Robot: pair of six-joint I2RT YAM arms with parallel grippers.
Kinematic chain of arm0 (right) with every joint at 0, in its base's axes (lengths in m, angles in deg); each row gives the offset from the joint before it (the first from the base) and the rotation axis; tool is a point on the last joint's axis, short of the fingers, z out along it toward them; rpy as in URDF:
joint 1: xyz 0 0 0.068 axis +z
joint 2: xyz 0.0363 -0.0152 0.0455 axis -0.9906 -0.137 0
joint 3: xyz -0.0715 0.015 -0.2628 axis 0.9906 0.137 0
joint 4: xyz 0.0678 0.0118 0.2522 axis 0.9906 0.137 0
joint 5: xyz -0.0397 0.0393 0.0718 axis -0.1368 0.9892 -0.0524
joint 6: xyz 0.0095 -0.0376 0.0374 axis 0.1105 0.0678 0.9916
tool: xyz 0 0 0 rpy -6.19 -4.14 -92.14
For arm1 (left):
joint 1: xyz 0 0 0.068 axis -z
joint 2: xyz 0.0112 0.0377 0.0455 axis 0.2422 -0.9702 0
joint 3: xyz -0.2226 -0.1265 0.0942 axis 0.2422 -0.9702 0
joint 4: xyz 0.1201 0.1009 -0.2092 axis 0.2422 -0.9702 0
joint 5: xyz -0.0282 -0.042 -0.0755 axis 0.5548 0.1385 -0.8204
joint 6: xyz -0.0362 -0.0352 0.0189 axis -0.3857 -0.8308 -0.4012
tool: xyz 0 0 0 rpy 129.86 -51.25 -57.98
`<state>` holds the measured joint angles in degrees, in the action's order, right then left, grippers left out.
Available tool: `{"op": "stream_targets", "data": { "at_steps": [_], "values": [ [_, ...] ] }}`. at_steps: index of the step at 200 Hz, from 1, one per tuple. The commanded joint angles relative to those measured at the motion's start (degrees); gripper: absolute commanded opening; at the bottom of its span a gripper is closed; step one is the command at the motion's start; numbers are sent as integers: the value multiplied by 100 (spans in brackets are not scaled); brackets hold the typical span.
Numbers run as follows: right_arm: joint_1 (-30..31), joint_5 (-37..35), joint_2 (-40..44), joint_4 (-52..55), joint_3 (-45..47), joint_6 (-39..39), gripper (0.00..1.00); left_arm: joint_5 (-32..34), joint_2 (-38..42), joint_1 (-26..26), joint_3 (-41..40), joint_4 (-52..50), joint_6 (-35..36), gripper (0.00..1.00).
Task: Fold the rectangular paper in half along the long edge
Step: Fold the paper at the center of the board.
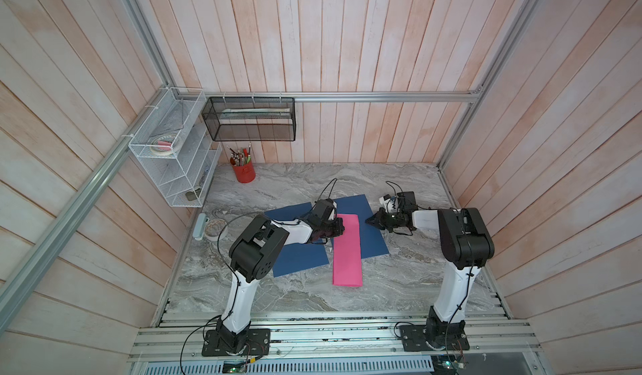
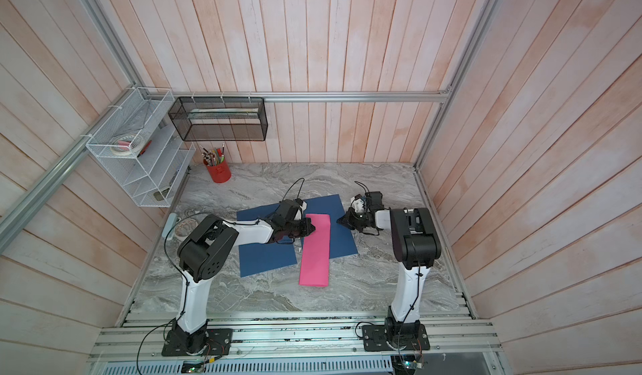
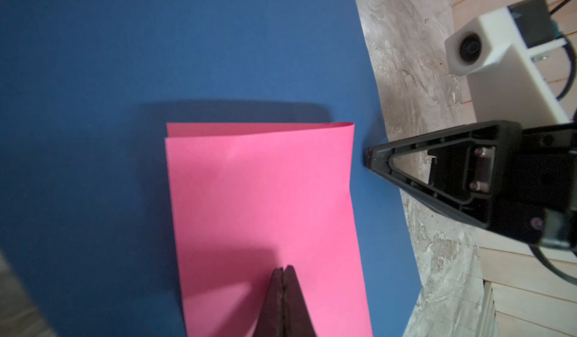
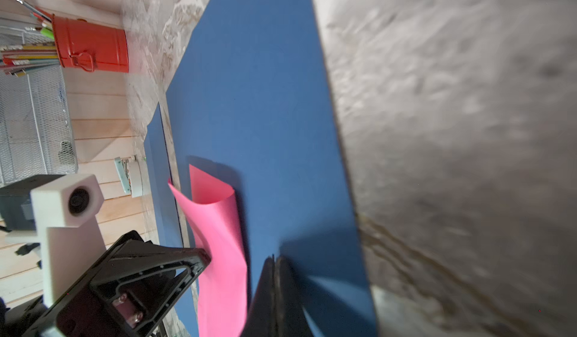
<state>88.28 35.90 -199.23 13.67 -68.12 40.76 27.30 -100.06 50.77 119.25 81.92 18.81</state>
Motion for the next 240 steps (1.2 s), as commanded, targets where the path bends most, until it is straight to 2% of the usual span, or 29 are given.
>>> {"op": "stream_targets", "data": {
  "at_steps": [1,22,45,76,110,169,207,231,240],
  "values": [
    [135,-48,273,215,104,-159,0,149,-331,-29,-267,-858,-4,0],
    [466,98,369,69,-119,-35,0,146,-342,-28,-265,-862,-13,0],
    [772,123,54,26,-540,111,0,139,-322,-28,-269,-870,-13,0],
    [787,-42,-457,56,-870,258,0,124,-324,-31,-254,-879,-22,0],
    [480,-202,-426,-151,-470,376,0,117,-333,-34,-250,-879,-31,0],
    [-305,-279,-66,155,23,-52,0,119,-393,-37,-276,-879,-22,0],
    [151,100,-32,1,-159,30,0,119,-401,-50,-295,-896,-32,0],
    [314,556,-66,-673,68,486,0,107,-384,-54,-282,-910,-33,0],
    [315,631,-22,-906,250,634,8,101,-377,-46,-286,-914,-31,0]
  ]
}}
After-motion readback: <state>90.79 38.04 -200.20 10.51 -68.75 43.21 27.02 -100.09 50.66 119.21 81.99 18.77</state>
